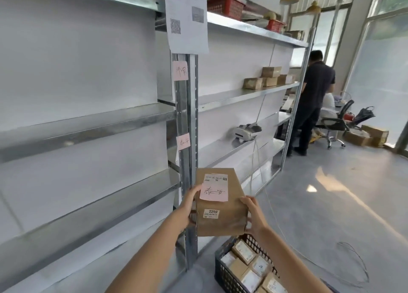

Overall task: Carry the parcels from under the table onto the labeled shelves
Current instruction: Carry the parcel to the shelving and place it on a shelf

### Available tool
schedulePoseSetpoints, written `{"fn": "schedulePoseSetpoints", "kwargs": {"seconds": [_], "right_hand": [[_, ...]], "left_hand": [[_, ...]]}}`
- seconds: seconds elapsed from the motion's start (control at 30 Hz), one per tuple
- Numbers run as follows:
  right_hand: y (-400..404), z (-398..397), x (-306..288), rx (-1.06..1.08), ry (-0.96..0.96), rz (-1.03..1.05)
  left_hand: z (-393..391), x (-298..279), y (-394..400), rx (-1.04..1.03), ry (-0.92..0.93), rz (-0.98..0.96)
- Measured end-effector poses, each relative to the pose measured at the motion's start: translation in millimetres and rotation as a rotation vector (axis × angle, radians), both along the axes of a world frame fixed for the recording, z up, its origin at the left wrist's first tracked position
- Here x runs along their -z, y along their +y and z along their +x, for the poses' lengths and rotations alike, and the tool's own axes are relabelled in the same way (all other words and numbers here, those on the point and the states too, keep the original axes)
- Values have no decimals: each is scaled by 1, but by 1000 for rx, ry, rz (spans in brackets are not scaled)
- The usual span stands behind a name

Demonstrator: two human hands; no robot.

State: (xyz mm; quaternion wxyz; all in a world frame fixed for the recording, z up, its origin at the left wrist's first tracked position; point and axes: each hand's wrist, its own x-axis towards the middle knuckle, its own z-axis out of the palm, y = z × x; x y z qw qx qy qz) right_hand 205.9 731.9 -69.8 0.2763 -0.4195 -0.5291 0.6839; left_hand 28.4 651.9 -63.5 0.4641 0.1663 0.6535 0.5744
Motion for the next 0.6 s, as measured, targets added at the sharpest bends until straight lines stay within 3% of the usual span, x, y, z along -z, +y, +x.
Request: {"fn": "schedulePoseSetpoints", "kwargs": {"seconds": [0.23, 0.6], "right_hand": [[77, -64, 8, -213, -2, -49], [139, -218, 23, -556, -109, -28]], "left_hand": [[-46, -3, 32, -250, -35, -6], [-173, 39, 26, -579, -147, -1]]}}
